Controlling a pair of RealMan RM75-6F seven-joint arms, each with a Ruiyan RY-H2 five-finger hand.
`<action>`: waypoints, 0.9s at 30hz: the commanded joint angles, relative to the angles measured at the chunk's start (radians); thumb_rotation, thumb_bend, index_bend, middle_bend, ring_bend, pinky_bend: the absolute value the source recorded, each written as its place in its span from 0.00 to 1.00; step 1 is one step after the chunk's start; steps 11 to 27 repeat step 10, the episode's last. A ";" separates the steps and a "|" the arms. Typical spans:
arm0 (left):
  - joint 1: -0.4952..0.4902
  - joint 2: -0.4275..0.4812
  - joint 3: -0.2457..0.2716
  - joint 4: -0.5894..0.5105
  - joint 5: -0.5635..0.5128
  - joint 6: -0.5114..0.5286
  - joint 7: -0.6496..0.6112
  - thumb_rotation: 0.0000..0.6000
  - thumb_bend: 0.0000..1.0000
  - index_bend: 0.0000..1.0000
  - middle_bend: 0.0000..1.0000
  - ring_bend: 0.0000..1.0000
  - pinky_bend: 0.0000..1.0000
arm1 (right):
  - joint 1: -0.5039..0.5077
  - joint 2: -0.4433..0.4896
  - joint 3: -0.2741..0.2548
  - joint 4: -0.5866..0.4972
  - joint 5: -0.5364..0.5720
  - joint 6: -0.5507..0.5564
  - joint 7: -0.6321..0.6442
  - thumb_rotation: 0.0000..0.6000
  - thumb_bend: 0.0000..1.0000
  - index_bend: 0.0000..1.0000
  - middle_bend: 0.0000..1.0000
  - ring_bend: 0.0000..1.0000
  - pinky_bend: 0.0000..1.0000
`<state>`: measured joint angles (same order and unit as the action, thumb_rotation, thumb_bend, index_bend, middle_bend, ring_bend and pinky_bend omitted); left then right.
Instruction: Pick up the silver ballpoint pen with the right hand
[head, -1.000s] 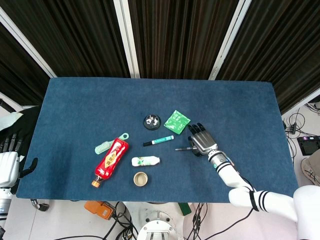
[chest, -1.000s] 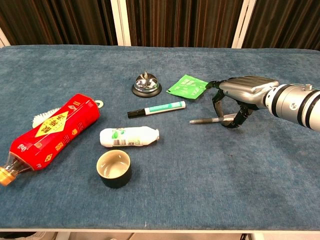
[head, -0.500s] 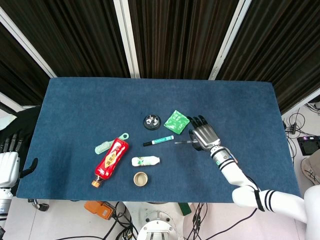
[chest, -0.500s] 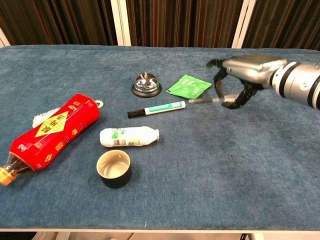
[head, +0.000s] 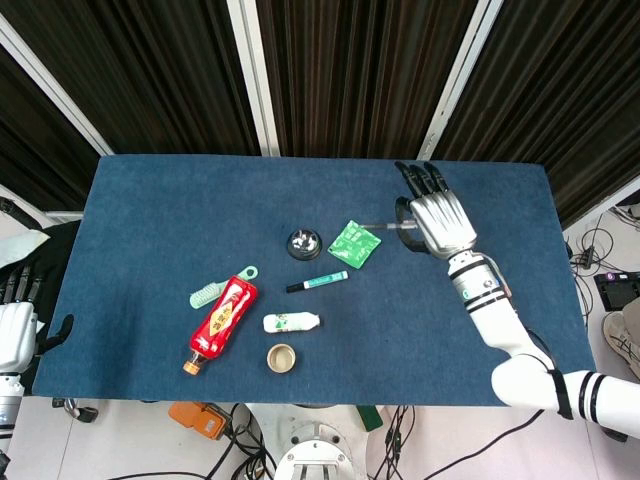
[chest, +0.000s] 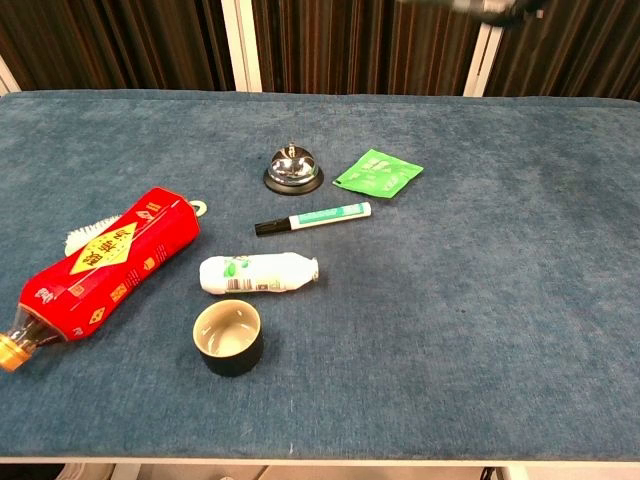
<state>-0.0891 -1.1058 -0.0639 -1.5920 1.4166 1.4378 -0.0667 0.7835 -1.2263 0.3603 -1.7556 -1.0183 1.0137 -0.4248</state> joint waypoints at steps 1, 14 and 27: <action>-0.004 -0.004 -0.006 0.005 -0.013 -0.011 -0.012 1.00 0.31 0.14 0.01 0.04 0.14 | 0.020 0.035 0.035 -0.001 0.024 -0.011 0.040 1.00 0.59 0.71 0.08 0.12 0.06; -0.018 -0.018 -0.017 0.025 -0.035 -0.034 -0.009 1.00 0.31 0.14 0.01 0.04 0.14 | 0.128 0.053 0.084 0.134 0.113 -0.110 0.050 1.00 0.59 0.71 0.08 0.13 0.07; -0.018 -0.018 -0.017 0.025 -0.035 -0.034 -0.009 1.00 0.31 0.14 0.01 0.04 0.14 | 0.128 0.053 0.084 0.134 0.113 -0.110 0.050 1.00 0.59 0.71 0.08 0.13 0.07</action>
